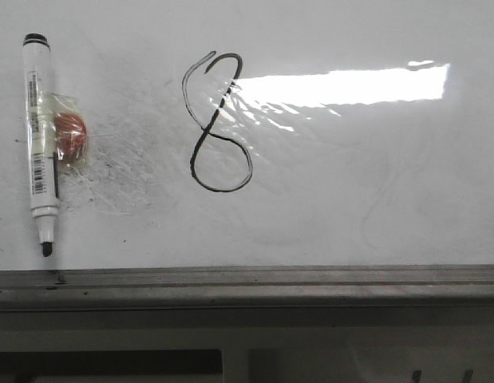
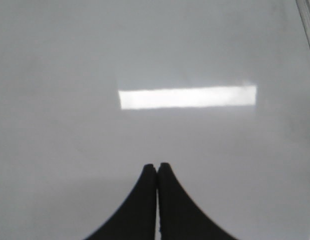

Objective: Write number 8 on whiteboard

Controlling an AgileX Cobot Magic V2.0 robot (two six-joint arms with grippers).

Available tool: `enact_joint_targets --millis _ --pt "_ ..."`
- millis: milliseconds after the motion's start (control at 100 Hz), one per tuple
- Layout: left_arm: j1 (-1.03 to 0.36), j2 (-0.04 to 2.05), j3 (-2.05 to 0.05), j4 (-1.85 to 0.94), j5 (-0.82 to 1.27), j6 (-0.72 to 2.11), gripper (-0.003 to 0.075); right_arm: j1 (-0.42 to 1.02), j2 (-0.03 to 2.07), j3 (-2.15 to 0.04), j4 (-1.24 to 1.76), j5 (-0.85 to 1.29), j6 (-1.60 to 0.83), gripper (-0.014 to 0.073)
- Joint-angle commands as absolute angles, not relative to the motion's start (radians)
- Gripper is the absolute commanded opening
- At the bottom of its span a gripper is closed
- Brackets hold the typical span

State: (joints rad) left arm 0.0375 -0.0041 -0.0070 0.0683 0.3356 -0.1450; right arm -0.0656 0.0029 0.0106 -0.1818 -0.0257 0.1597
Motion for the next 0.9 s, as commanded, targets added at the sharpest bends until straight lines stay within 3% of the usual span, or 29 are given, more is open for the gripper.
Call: enact_joint_targets --millis 0,110,290,890 --pt "0.037 -0.031 0.034 0.070 0.290 -0.148 -0.0020 -0.073 -0.025 0.024 -0.106 0.030 0.072 -0.0063" --pt "0.037 -0.031 0.034 0.068 0.290 -0.148 -0.0020 -0.075 -0.032 0.024 -0.006 0.136 -0.046 -0.0063" --pt "0.037 -0.031 0.034 0.068 0.290 -0.148 -0.0020 -0.075 -0.032 0.024 -0.009 0.307 -0.046 -0.0063" --pt "0.037 -0.031 0.034 0.068 0.290 -0.148 -0.0020 -0.075 -0.032 0.024 -0.019 0.302 -0.044 -0.0064"
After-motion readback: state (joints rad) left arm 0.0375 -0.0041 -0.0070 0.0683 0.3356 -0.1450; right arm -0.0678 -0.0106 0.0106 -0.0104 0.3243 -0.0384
